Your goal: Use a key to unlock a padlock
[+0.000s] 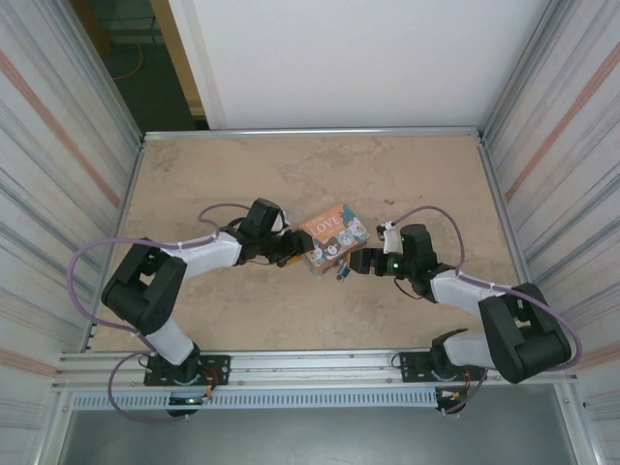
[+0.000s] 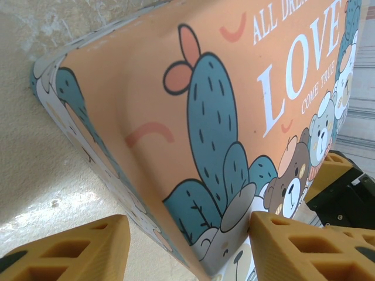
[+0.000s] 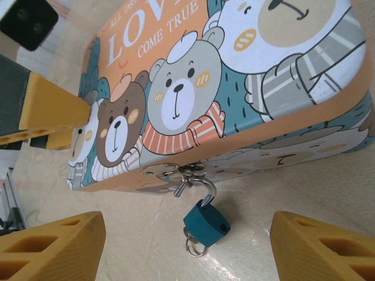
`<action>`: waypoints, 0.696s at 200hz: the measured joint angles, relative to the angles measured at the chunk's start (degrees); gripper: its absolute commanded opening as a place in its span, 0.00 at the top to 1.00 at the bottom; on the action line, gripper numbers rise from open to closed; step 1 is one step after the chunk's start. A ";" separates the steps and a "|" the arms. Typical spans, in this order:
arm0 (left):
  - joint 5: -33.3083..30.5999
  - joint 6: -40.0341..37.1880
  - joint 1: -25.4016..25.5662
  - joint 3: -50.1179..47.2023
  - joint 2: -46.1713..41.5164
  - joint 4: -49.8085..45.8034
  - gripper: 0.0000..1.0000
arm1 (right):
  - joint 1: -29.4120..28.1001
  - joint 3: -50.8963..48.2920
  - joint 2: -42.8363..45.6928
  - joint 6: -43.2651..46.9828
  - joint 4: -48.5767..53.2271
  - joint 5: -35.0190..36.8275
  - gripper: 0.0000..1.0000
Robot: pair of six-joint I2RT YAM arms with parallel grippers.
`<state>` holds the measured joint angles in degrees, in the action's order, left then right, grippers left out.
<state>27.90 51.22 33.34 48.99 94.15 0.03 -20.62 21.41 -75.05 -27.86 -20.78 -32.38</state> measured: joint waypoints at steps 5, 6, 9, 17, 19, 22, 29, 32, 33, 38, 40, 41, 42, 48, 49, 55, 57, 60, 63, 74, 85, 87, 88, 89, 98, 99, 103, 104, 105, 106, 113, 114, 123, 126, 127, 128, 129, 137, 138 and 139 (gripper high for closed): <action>0.02 0.00 0.00 0.00 0.00 0.00 0.44 | -0.02 0.00 -0.46 -0.02 -0.31 -0.11 0.31; 0.00 0.00 0.00 0.00 0.00 0.00 0.44 | -0.04 0.00 -0.52 -0.02 -0.33 -0.13 0.31; 0.00 0.00 0.00 0.00 0.00 0.02 0.44 | -0.07 0.00 -0.81 -0.07 -0.55 -0.24 0.32; 0.02 0.00 0.00 0.00 0.00 0.00 0.44 | -0.20 0.00 -1.36 -0.07 -0.85 -0.26 0.33; 0.02 0.00 0.00 0.00 0.00 0.00 0.44 | -0.28 0.00 -1.53 -0.07 -0.98 -0.26 0.33; 0.02 0.00 0.00 0.00 0.00 0.00 0.44 | -0.39 0.00 -1.77 -0.07 -1.16 -0.26 0.34; 0.00 0.00 0.00 0.00 0.00 0.02 0.44 | -0.66 0.00 -2.27 -0.09 -1.53 -0.28 0.35; 0.02 0.00 0.00 0.00 0.00 0.02 0.44 | -0.74 0.00 -2.43 -0.07 -1.62 -0.26 0.35; 0.00 0.00 0.00 0.00 0.00 0.02 0.44 | -0.79 0.00 -2.56 -0.07 -1.70 -0.26 0.35; 0.02 0.02 0.00 0.00 0.00 0.02 0.44 | -0.96 0.00 -2.84 -0.09 -1.88 -0.26 0.36; 0.02 0.00 0.00 0.00 0.00 0.02 0.44 | -1.07 0.00 -2.99 -0.07 -2.01 -0.28 0.36; 0.02 0.00 0.00 0.00 0.00 0.02 0.44 | -1.09 0.00 -3.04 -0.07 -2.03 -0.28 0.36; 0.02 0.02 0.00 0.00 0.00 0.02 0.44 | -1.16 0.00 -3.13 -0.07 -2.10 -0.28 0.36; 0.02 0.00 0.00 0.00 0.00 0.00 0.44 | -1.31 0.00 -3.52 -0.07 -2.38 -0.28 0.37; 0.00 0.02 0.00 0.00 0.00 0.00 0.44 | -1.38 0.00 -3.63 -0.07 -2.40 -0.28 0.37; 0.02 0.00 0.00 0.00 0.00 0.02 0.44 | -1.60 0.00 -4.09 -0.07 -2.73 -0.28 0.37; 0.02 0.02 0.00 0.00 0.00 0.02 0.44 | -1.66 0.00 -4.24 -0.09 -2.82 -0.28 0.37; 0.02 0.00 0.00 0.00 0.00 0.00 0.44 | -1.75 0.00 -4.48 -0.07 -2.97 -0.26 0.37; 0.02 0.00 0.00 0.00 0.00 0.02 0.44 | -1.90 0.00 -4.72 -0.07 -3.23 -0.26 0.37; 0.02 0.00 0.00 -0.02 0.00 0.02 0.44 | -2.29 0.02 -5.64 -0.07 -3.85 -0.26 0.38; 0.02 0.02 0.00 -0.04 0.00 0.04 0.44 | -2.69 0.02 -6.45 -0.07 -4.59 -0.26 0.38; 0.02 0.02 -0.02 -0.04 0.00 0.02 0.44 | -2.75 0.04 -6.62 -0.07 -4.68 -0.26 0.38; 0.02 0.00 -0.02 -0.04 0.00 0.02 0.44 | -2.78 0.07 -6.67 -0.07 -4.74 -0.26 0.38; 0.02 0.00 0.00 -0.04 0.00 0.04 0.44 | -2.84 0.07 -6.75 -0.07 -4.79 -0.26 0.38; 0.00 0.02 -0.02 -0.04 -0.09 0.02 0.44 | -3.15 0.13 -7.34 -0.07 -5.22 -0.26 0.38; 0.00 0.00 -0.02 -0.07 -0.09 0.02 0.44 | -3.17 0.13 -7.39 -0.07 -5.29 -0.26 0.38; 0.00 0.00 -0.02 -0.07 -0.09 0.02 0.44 | -3.28 0.13 -7.63 -0.07 -5.51 -0.26 0.38; 0.00 0.00 -0.02 -0.07 -0.09 0.02 0.44 | -3.30 0.13 -7.67 -0.07 -5.55 -0.26 0.38; 0.00 0.00 -0.02 -0.07 -0.09 0.02 0.44 | -3.37 0.13 -7.76 -0.07 -5.64 -0.26 0.38; 0.00 0.02 -0.02 -0.07 -0.09 0.02 0.44 | -3.39 0.13 -7.80 -0.04 -5.68 -0.26 0.38; 0.02 0.02 -0.07 -0.07 -0.09 0.02 0.44 | -3.43 0.22 -8.20 -0.07 -5.92 -0.28 0.38; 0.02 0.02 -0.09 -0.07 -0.09 0.02 0.44 | -3.43 0.24 -8.26 -0.07 -5.99 -0.28 0.38; 0.04 0.02 -0.20 -0.11 -0.09 0.02 0.44 | -3.56 0.39 -8.72 -0.04 -6.25 -0.26 0.38; 0.09 0.02 -0.24 -0.13 -0.09 0.02 0.44 | -3.65 0.50 -8.92 -0.02 -6.34 -0.28 0.38; 0.11 0.00 -0.24 -0.15 -0.09 0.04 0.44 | -3.67 0.52 -8.96 -0.04 -6.38 -0.28 0.38; 0.11 0.02 -0.26 -0.15 -0.09 0.04 0.44 | -3.67 0.55 -8.98 -0.04 -6.43 -0.28 0.38; 0.11 0.00 -0.26 -0.15 -0.09 0.04 0.44 | -3.72 0.57 -9.05 -0.02 -6.47 -0.26 0.38; 0.17 0.02 -0.33 -0.15 -0.09 0.04 0.44 | -3.76 0.83 -9.40 0.02 -6.75 -0.26 0.38; 0.17 0.00 -0.35 -0.15 -0.09 0.04 0.44 | -3.78 0.87 -9.42 0.02 -6.75 -0.26 0.38; 0.17 0.02 -0.33 -0.15 -0.09 0.04 0.44 | -3.80 0.92 -9.51 0.00 -6.80 -0.26 0.38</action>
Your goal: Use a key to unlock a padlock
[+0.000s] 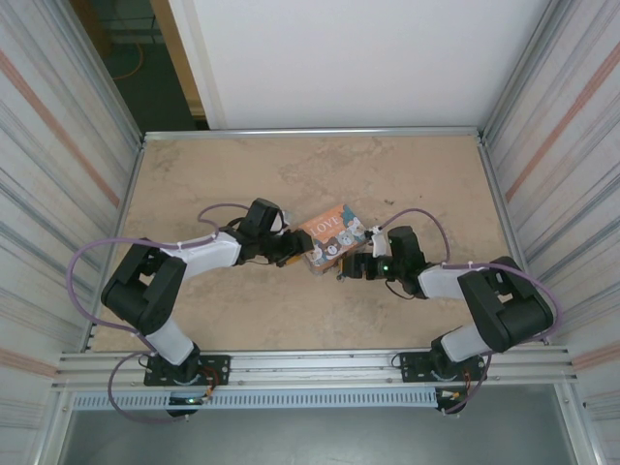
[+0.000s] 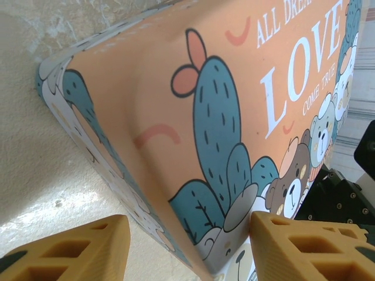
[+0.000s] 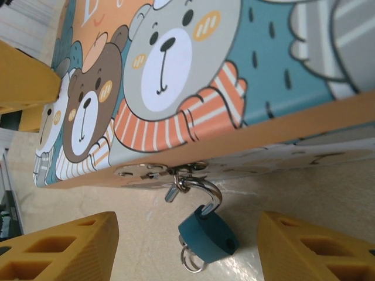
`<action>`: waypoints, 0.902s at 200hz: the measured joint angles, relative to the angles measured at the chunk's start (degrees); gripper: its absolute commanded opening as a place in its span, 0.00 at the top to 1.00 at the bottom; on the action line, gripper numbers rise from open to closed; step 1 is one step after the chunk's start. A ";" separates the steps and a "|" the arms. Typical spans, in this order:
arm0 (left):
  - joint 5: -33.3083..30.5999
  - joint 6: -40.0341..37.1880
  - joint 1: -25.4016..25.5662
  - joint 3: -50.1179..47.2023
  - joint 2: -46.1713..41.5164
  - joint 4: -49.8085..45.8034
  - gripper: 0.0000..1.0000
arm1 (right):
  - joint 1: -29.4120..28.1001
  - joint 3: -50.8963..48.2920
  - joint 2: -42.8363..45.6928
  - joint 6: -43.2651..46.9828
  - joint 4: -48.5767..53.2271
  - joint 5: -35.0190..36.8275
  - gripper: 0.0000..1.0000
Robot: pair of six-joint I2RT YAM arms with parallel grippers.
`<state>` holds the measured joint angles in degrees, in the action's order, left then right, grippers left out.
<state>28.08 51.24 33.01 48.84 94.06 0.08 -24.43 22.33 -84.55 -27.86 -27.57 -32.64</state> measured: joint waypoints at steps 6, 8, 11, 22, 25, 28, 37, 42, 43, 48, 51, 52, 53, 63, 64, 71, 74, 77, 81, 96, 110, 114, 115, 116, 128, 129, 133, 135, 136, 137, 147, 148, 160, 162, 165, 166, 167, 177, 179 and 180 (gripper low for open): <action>-0.02 0.00 0.00 -0.02 -0.02 0.00 0.44 | 0.00 0.22 -0.24 0.02 -0.31 -0.02 0.38; -0.02 -0.02 -0.02 -0.02 -0.02 0.00 0.44 | -0.02 0.31 -0.35 0.02 -0.37 0.00 0.38; -0.02 -0.02 -0.02 -0.02 -0.02 0.00 0.44 | -0.09 0.44 -0.52 0.04 -0.55 -0.07 0.38; -0.02 -0.02 -0.02 -0.02 -0.02 0.00 0.44 | -0.15 0.79 -0.96 0.04 -1.07 -0.04 0.39; -0.02 0.00 -0.02 -0.02 -0.02 0.00 0.44 | -0.24 0.83 -1.05 0.04 -1.16 -0.04 0.39; -0.02 -0.02 -0.02 -0.02 -0.04 0.00 0.44 | -0.28 0.96 -1.20 0.04 -1.29 -0.04 0.39; -0.02 0.00 -0.02 -0.15 -0.15 0.02 0.44 | -0.46 1.16 -1.57 0.04 -1.53 -0.11 0.39; -0.04 -0.02 -0.07 -0.24 -0.24 0.04 0.44 | -0.55 1.27 -1.77 0.07 -1.68 -0.22 0.39; -0.02 0.00 -0.07 -0.28 -0.26 0.02 0.44 | -0.59 1.29 -1.81 0.04 -1.70 -0.24 0.39; -0.04 0.00 -0.07 -0.37 -0.33 0.04 0.44 | -0.70 1.38 -2.03 0.04 -1.88 -0.24 0.39; -0.04 0.00 -0.07 -0.44 -0.37 0.04 0.44 | -0.72 1.40 -2.14 0.07 -1.99 -0.31 0.39; -0.04 0.00 -0.07 -0.46 -0.39 0.07 0.44 | -0.74 1.44 -2.19 0.04 -2.01 -0.35 0.39; -0.04 0.00 -0.07 -0.46 -0.39 0.07 0.44 | -0.74 1.44 -2.23 0.04 -2.01 -0.35 0.39; -0.04 0.00 -0.07 -0.63 -0.52 0.22 0.44 | -0.76 1.49 -2.64 0.04 -2.43 -0.52 0.40; -0.04 0.00 -0.07 -0.66 -0.52 0.22 0.44 | -0.76 1.51 -2.69 0.04 -2.47 -0.55 0.40; -0.04 0.00 -0.07 -0.66 -0.57 0.20 0.44 | -0.85 1.49 -2.86 0.04 -2.64 -0.70 0.41; -0.04 0.00 -0.07 -0.68 -0.57 0.22 0.44 | -0.85 1.51 -2.91 0.07 -2.73 -0.74 0.42; -0.04 0.00 -0.07 -0.70 -0.59 0.22 0.44 | -0.87 1.51 -2.97 0.04 -2.84 -0.83 0.43; -0.04 0.00 -0.07 -0.74 -0.61 0.24 0.44 | -0.87 1.51 -2.99 0.07 -2.91 -0.90 0.44; -0.04 0.00 -0.07 -0.87 -0.74 0.22 0.44 | -1.07 1.53 -3.08 0.07 -3.37 -1.55 0.45; -0.04 0.00 -0.07 -0.87 -0.76 0.24 0.44 | -1.11 1.53 -3.10 0.07 -3.65 -1.97 0.46; -0.04 0.00 -0.07 -0.87 -0.76 0.24 0.44 | -1.11 1.53 -3.10 0.07 -3.69 -2.05 0.48; -0.04 0.00 -0.07 -0.87 -0.76 0.24 0.44 | -1.11 1.53 -3.10 0.07 -3.69 -2.08 0.48; -0.04 0.00 -0.07 -0.87 -0.76 0.24 0.44 | -1.11 1.53 -3.10 0.07 -3.72 -2.10 0.48; -0.04 0.00 -0.07 -0.90 -0.76 0.24 0.44 | -1.11 1.53 -3.10 0.09 -3.72 -2.19 0.50; -0.04 0.00 -0.07 -0.90 -0.76 0.22 0.44 | -1.11 1.53 -3.10 0.07 -3.72 -2.19 0.50; -0.04 0.00 -0.07 -0.90 -0.76 0.24 0.44 | -1.11 1.53 -3.10 0.07 -3.69 -2.16 0.51; -0.04 0.00 -0.07 -0.92 -0.76 0.24 0.44 | -1.11 1.53 -3.10 0.09 -3.69 -2.19 0.51; -0.04 0.00 -0.07 -0.92 -0.76 0.24 0.44 | -1.11 1.53 -3.10 0.09 -3.72 -2.19 0.51; -0.04 0.00 -0.07 -0.92 -0.76 0.24 0.44 | -1.11 1.53 -3.10 0.07 -3.69 -2.19 0.51; -0.07 0.00 -0.07 -0.98 -0.87 0.24 0.44 | -1.11 1.53 -3.10 0.09 -3.69 -2.19 0.53; -0.07 0.00 -0.07 -0.98 -0.87 0.22 0.44 | -1.11 1.53 -3.10 0.09 -3.69 -2.19 0.53; -0.13 0.00 -0.07 -1.20 -1.09 0.22 0.44 | -1.11 1.53 -3.10 0.09 -3.63 -2.16 0.54; -0.13 0.00 -0.07 -1.25 -1.16 0.22 0.44 | -1.11 1.53 -3.10 0.09 -3.61 -2.19 0.55; -0.13 0.00 -0.07 -1.31 -1.20 0.22 0.44 | -1.11 1.53 -3.10 0.09 -3.52 -2.16 0.55; -0.15 0.00 -0.07 -1.33 -1.22 0.22 0.44 | -1.11 1.53 -3.10 0.09 -3.50 -2.19 0.55; -0.13 0.00 -0.07 -1.36 -1.27 0.22 0.44 | -1.11 1.53 -3.10 0.09 -3.45 -2.19 0.55; -0.17 0.00 -0.17 -1.51 -1.44 0.20 0.44 | -1.11 1.53 -3.10 0.13 -3.26 -2.21 0.57; -0.15 0.00 -0.17 -1.53 -1.49 0.17 0.44 | -1.11 1.53 -3.10 0.11 -3.21 -2.21 0.58; -0.17 0.00 -0.17 -1.53 -1.51 0.17 0.44 | -1.11 1.53 -3.10 0.13 -3.21 -2.21 0.58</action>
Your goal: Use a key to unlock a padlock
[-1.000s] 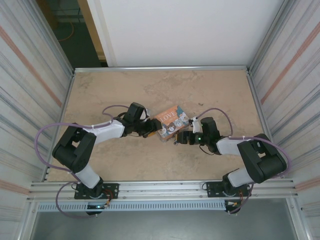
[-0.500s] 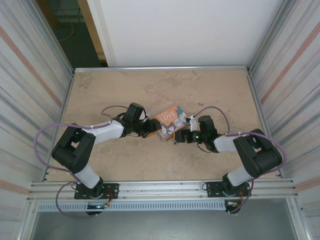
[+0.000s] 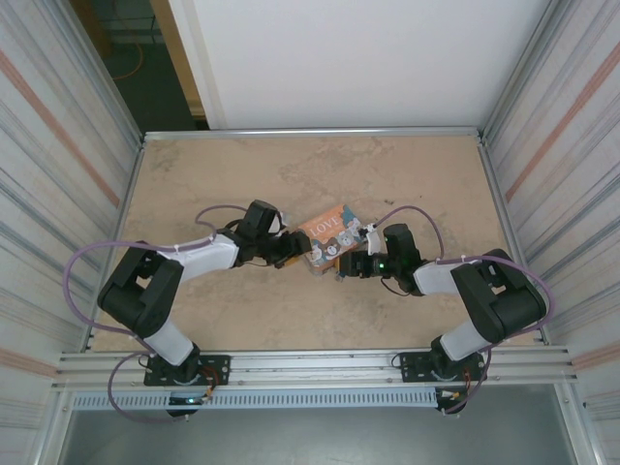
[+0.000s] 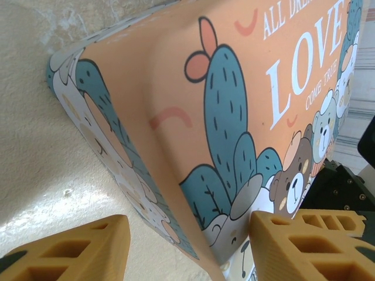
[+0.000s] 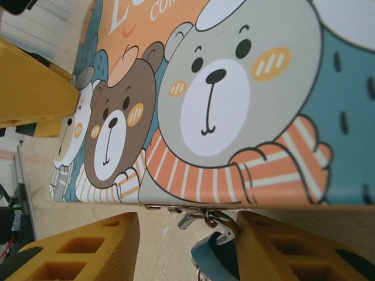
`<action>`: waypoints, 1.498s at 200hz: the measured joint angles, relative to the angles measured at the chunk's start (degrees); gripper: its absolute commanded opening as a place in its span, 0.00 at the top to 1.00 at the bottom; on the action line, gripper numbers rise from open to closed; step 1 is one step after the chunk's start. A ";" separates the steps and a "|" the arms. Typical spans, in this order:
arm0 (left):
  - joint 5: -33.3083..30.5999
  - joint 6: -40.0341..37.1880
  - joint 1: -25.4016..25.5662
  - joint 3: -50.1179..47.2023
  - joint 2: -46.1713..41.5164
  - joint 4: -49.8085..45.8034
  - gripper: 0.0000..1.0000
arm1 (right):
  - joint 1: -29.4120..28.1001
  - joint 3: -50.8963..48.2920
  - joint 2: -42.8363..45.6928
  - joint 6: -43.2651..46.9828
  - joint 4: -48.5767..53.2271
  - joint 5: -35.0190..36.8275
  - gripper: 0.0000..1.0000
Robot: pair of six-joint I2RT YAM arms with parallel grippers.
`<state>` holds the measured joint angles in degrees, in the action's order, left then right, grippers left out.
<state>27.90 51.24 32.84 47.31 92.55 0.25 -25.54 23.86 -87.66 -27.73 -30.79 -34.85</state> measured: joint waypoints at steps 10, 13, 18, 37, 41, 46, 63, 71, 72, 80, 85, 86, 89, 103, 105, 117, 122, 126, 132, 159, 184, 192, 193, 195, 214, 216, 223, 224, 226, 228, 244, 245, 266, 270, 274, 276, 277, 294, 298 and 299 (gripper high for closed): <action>0.04 0.00 -0.11 -0.09 -0.04 0.00 0.44 | 0.00 0.00 0.04 0.20 0.33 0.00 0.60; 0.04 0.00 -0.11 -0.11 -0.04 0.00 0.44 | 0.00 0.00 0.04 0.20 0.46 0.00 0.60; 0.00 0.00 -0.13 -0.11 -0.07 0.00 0.44 | 0.00 0.00 0.07 0.33 0.59 0.00 0.62; 0.00 0.00 -0.15 -0.15 -0.11 -0.02 0.44 | 0.00 0.00 0.09 0.76 1.05 0.04 0.67; 0.00 0.00 -0.15 -0.20 -0.11 0.00 0.44 | 0.00 0.00 0.11 0.85 1.25 0.07 0.68; 0.02 0.00 -0.15 -0.20 -0.11 0.00 0.44 | 0.00 0.00 0.17 0.98 1.42 0.07 0.69; 0.02 0.00 -0.15 -0.20 -0.11 0.00 0.44 | 0.00 0.00 0.37 1.29 2.01 0.09 0.73; 0.00 0.00 -0.15 -0.20 -0.11 0.00 0.44 | 0.00 0.00 0.37 1.33 2.19 0.09 0.75; 0.00 0.00 -0.17 -0.20 -0.11 0.00 0.44 | 0.00 0.00 0.37 1.31 2.25 0.09 0.75; 0.00 0.00 -0.15 -0.20 -0.11 0.00 0.44 | 0.00 0.00 0.37 1.36 2.47 0.09 0.77; 0.00 0.00 -0.17 -0.20 -0.11 0.00 0.44 | 0.00 0.00 0.37 1.38 2.58 0.11 0.79; 0.00 0.00 -0.17 -0.20 -0.11 0.00 0.44 | 0.00 0.00 0.37 1.38 2.60 0.11 0.80; 0.00 0.00 -0.17 -0.20 -0.11 0.00 0.44 | 0.00 0.00 0.37 1.44 2.62 0.11 0.81; 0.00 0.00 -0.17 -0.20 -0.13 0.00 0.44 | 0.00 0.00 0.37 1.46 2.93 0.15 0.86; 0.00 0.00 -0.20 -0.20 -0.13 0.00 0.44 | 0.00 0.00 0.37 1.40 2.97 0.22 0.87; -0.02 0.00 -0.26 -0.20 -0.15 0.00 0.44 | 0.00 0.00 0.37 1.42 3.17 0.33 0.90; -0.02 0.00 -0.26 -0.20 -0.15 -0.02 0.44 | 0.00 0.00 0.37 1.36 3.19 0.35 0.92; -0.07 0.00 -0.26 -0.20 -0.17 -0.02 0.44 | 0.00 0.00 0.37 1.31 3.21 0.37 0.93; -0.09 0.00 -0.26 -0.20 -0.17 -0.02 0.44 | 0.00 0.00 0.39 1.29 3.19 0.35 0.95; -0.50 0.00 -0.26 -0.26 -0.33 -0.02 0.44 | 0.00 -0.02 0.68 1.22 3.23 0.52 1.00; -0.50 0.02 -0.26 -0.61 -0.59 0.04 0.44 | 0.07 -0.24 1.22 0.94 3.17 0.96 1.00; -0.50 0.02 -0.26 -0.81 -0.76 0.04 0.44 | 0.09 -0.50 1.53 0.63 2.97 1.31 1.00; -0.50 0.02 -0.26 -0.83 -0.76 0.07 0.44 | 0.11 -0.52 1.55 0.57 2.97 1.36 1.00; -0.50 0.02 -0.26 -0.87 -0.79 0.09 0.44 | 0.13 -0.59 1.64 0.42 2.95 1.44 1.00; -0.50 0.07 -0.26 -1.51 -1.31 0.26 0.44 | 0.15 -1.16 2.38 -0.76 2.56 2.05 1.00; -0.50 0.09 -0.26 -1.60 -1.36 0.31 0.44 | 0.15 -1.20 2.49 -0.87 2.51 2.08 1.00; -0.50 0.24 -0.26 -1.90 -1.51 0.59 0.44 | 0.15 -1.40 2.75 -1.53 2.45 2.27 1.00; -0.48 0.24 -0.26 -1.95 -1.51 0.63 0.44 | 0.15 -1.40 2.80 -1.64 2.40 2.29 1.00; -0.48 0.26 -0.26 -2.03 -1.53 0.76 0.44 | 0.15 -1.49 2.89 -1.88 2.34 2.45 1.00; -0.50 0.31 -0.26 -2.10 -1.62 0.90 0.44 | 0.15 -1.57 2.99 -1.95 2.29 2.51 1.00; -0.48 0.74 -0.20 -2.54 -1.77 1.42 0.44 | 0.15 -2.14 4.00 -3.69 1.99 3.45 1.00; -0.48 0.85 -0.20 -2.58 -1.77 1.46 0.44 | 0.15 -2.21 4.11 -3.89 1.97 3.56 1.00; -0.48 1.53 0.44 -3.08 -1.99 2.23 0.44 | 0.15 -3.06 5.60 -6.73 1.60 4.96 1.00; -0.48 1.62 0.66 -3.13 -2.01 2.25 0.44 | 0.15 -3.19 5.86 -7.34 1.49 5.27 1.00; -0.50 1.75 0.81 -3.15 -2.01 2.36 0.44 | 0.15 -3.32 6.10 -7.93 1.46 5.60 1.00; -0.48 1.73 0.90 -3.19 -2.01 2.43 0.44 | 0.15 -3.41 6.23 -8.09 1.42 5.75 1.00; -0.48 1.75 0.94 -3.19 -2.01 2.47 0.44 | 0.15 -3.45 6.34 -8.35 1.38 5.84 1.00; -0.50 2.25 1.51 -3.32 -2.01 2.73 0.44 | -0.09 -3.63 7.19 -10.97 1.31 7.50 1.00; -0.50 2.47 1.62 -3.37 -2.01 2.84 0.44 | -0.24 -3.63 7.39 -11.50 1.31 7.96 1.00; -0.50 2.49 1.66 -3.39 -2.01 2.86 0.44 | -0.31 -3.63 7.48 -11.76 1.31 8.17 1.00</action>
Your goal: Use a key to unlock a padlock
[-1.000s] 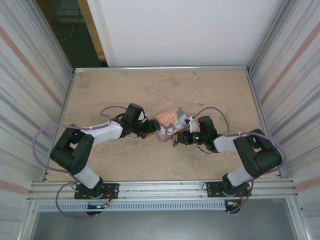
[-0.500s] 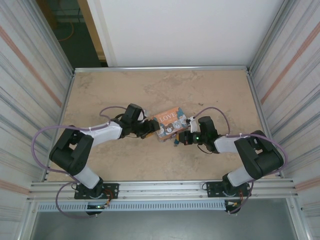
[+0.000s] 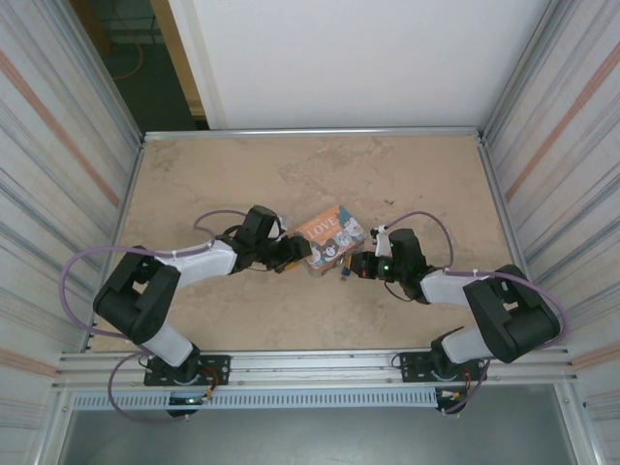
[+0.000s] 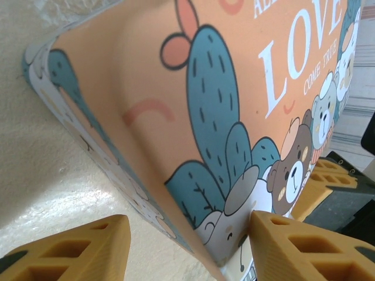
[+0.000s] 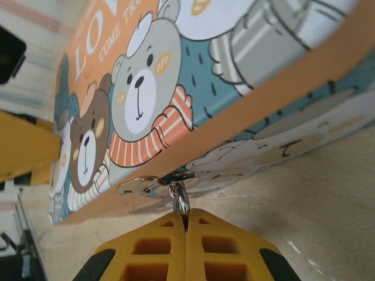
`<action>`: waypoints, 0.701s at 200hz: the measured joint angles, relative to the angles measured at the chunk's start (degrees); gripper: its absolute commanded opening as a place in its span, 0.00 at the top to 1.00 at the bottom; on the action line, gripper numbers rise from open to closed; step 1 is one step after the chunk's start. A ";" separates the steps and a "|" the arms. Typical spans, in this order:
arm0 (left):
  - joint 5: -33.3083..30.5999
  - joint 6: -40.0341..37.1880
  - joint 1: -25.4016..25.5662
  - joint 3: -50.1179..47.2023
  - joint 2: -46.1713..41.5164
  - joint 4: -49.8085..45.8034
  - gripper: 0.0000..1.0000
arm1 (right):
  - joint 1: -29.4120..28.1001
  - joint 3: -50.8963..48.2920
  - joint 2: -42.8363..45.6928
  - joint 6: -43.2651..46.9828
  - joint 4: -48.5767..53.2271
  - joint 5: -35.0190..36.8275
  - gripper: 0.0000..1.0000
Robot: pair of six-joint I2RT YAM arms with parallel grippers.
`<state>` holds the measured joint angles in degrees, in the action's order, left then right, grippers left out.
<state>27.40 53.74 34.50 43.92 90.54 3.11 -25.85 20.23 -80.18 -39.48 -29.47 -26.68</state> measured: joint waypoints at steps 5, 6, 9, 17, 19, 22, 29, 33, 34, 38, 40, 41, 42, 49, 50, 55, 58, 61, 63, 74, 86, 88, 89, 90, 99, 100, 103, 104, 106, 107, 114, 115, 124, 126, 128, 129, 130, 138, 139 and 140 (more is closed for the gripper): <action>0.00 0.13 0.11 -0.04 0.00 0.15 0.44 | -0.17 0.00 0.22 -0.66 0.00 0.57 1.00; -0.02 0.13 0.13 -0.04 0.00 0.15 0.44 | -0.22 0.00 0.26 -0.72 0.00 0.63 1.00; 0.00 0.28 0.20 -0.07 0.00 0.22 0.44 | -0.44 0.00 0.44 -1.16 0.02 1.20 1.00; -0.02 0.44 0.33 -0.09 0.00 0.22 0.44 | -0.87 0.00 0.74 -2.14 0.11 2.08 1.00; -0.02 0.52 0.39 -0.09 0.00 0.24 0.44 | -0.98 0.00 0.76 -2.23 0.15 2.34 1.00; -0.09 0.55 0.42 -0.09 0.00 0.26 0.44 | -1.25 0.00 0.83 -2.64 0.20 2.80 1.00; -0.17 0.61 0.52 -0.09 0.00 0.26 0.44 | -1.66 0.00 0.85 -3.50 0.35 3.58 1.00; -0.20 0.66 0.61 -0.09 0.00 0.24 0.44 | -1.90 0.00 0.85 -3.87 0.37 3.93 1.00; -0.20 0.68 0.61 -0.09 0.00 0.24 0.44 | -2.01 0.00 0.85 -4.00 0.39 4.09 1.00; -0.22 0.72 0.63 -0.09 0.00 0.26 0.44 | -2.21 0.00 0.85 -4.33 0.39 4.39 1.00; -0.24 0.74 0.66 -0.09 0.00 0.26 0.44 | -2.36 0.00 0.85 -4.66 0.39 4.57 1.00; -0.24 0.76 0.66 -0.09 0.00 0.26 0.44 | -2.40 0.00 0.85 -4.76 0.39 4.66 1.00; -0.24 0.76 0.68 -0.09 0.00 0.26 0.44 | -2.49 0.00 0.85 -4.94 0.42 4.76 1.00; -0.31 0.81 0.74 -0.09 0.00 0.28 0.44 | -2.95 0.00 0.85 -5.51 0.39 5.42 1.00; -0.33 0.81 0.76 -0.09 0.00 0.28 0.44 | -2.99 0.00 0.85 -5.57 0.39 5.49 1.00; -0.39 0.98 0.83 -0.09 0.00 0.31 0.44 | -3.21 0.00 0.83 -6.12 0.39 5.88 1.00; -0.39 0.98 0.83 -0.09 0.00 0.31 0.44 | -3.41 0.00 0.83 -6.45 0.37 6.03 1.00; -0.39 1.03 0.87 -0.09 0.00 0.31 0.44 | -3.50 0.00 0.79 -6.67 0.35 6.23 1.00; -0.42 1.03 0.87 -0.09 0.00 0.31 0.44 | -3.54 0.00 0.79 -6.82 0.35 6.32 1.00; -0.42 1.16 0.87 -0.09 0.00 0.33 0.44 | -3.80 0.00 0.59 -7.89 -0.02 6.95 1.00; -0.42 1.20 0.87 -0.09 0.00 0.33 0.44 | -3.96 0.02 0.13 -8.63 -0.61 7.43 1.00; -0.42 1.20 0.87 -0.09 0.00 0.33 0.44 | -4.02 0.02 0.02 -8.83 -0.79 7.45 1.00; -0.42 1.20 0.87 -0.09 0.00 0.33 0.44 | -4.04 0.02 0.00 -8.90 -0.85 7.45 1.00; -0.42 1.20 0.87 -0.09 0.00 0.33 0.44 | -4.07 0.02 -0.07 -9.03 -0.96 7.50 1.00; -0.42 1.20 0.87 -0.09 0.00 0.33 0.44 | -4.20 0.04 -0.46 -9.62 -1.49 7.87 1.00; -0.42 1.20 0.87 -0.09 0.00 0.33 0.44 | -4.22 0.04 -0.48 -9.66 -1.55 7.87 1.00; -0.42 1.20 0.87 -0.09 0.00 0.33 0.44 | -4.28 0.07 -0.61 -9.84 -1.75 7.93 1.00; -0.42 1.20 0.87 -0.09 0.00 0.33 0.44 | -4.28 0.09 -0.66 -9.86 -1.79 7.98 1.00; -0.42 1.20 0.87 -0.09 0.00 0.33 0.44 | -4.31 0.13 -0.74 -9.90 -1.84 8.09 1.00; -0.42 1.20 0.87 -0.09 0.00 0.33 0.44 | -4.31 0.13 -0.76 -9.92 -1.88 8.11 1.00; -0.42 1.22 0.87 -0.09 0.00 0.33 0.44 | -4.44 0.28 -1.05 -10.21 -2.16 8.57 1.00; -0.42 1.20 0.87 -0.09 0.00 0.33 0.44 | -4.48 0.31 -1.11 -10.29 -2.21 8.55 1.00; -0.42 1.20 0.87 -0.09 0.00 0.33 0.44 | -4.59 0.52 -1.36 -10.73 -2.32 8.96 1.00; -0.42 1.20 0.87 -0.09 0.00 0.33 0.44 | -4.59 0.57 -1.42 -10.80 -2.32 9.01 1.00; -0.42 1.22 0.87 -0.09 0.00 0.33 0.44 | -4.59 0.61 -1.46 -10.97 -2.40 9.14 1.00; -0.42 1.20 0.87 -0.09 0.00 0.33 0.44 | -4.61 0.61 -1.49 -10.99 -2.45 9.11 1.00; -0.42 1.22 0.87 -0.09 0.00 0.33 0.44 | -4.61 0.61 -1.49 -11.02 -2.43 9.14 1.00; -0.42 1.22 0.87 -0.09 0.00 0.33 0.44 | -4.70 0.68 -1.62 -11.17 -2.64 9.40 1.00; -0.42 1.22 0.87 -0.09 0.00 0.33 0.44 | -4.70 0.68 -1.62 -11.17 -2.67 9.42 1.00; -0.42 1.22 0.87 -0.09 0.00 0.33 0.44 | -4.70 0.66 -1.62 -11.17 -2.67 9.46 1.00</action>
<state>26.98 54.96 35.38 43.83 90.54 3.44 -30.55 20.88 -81.80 -50.65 -32.14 -17.21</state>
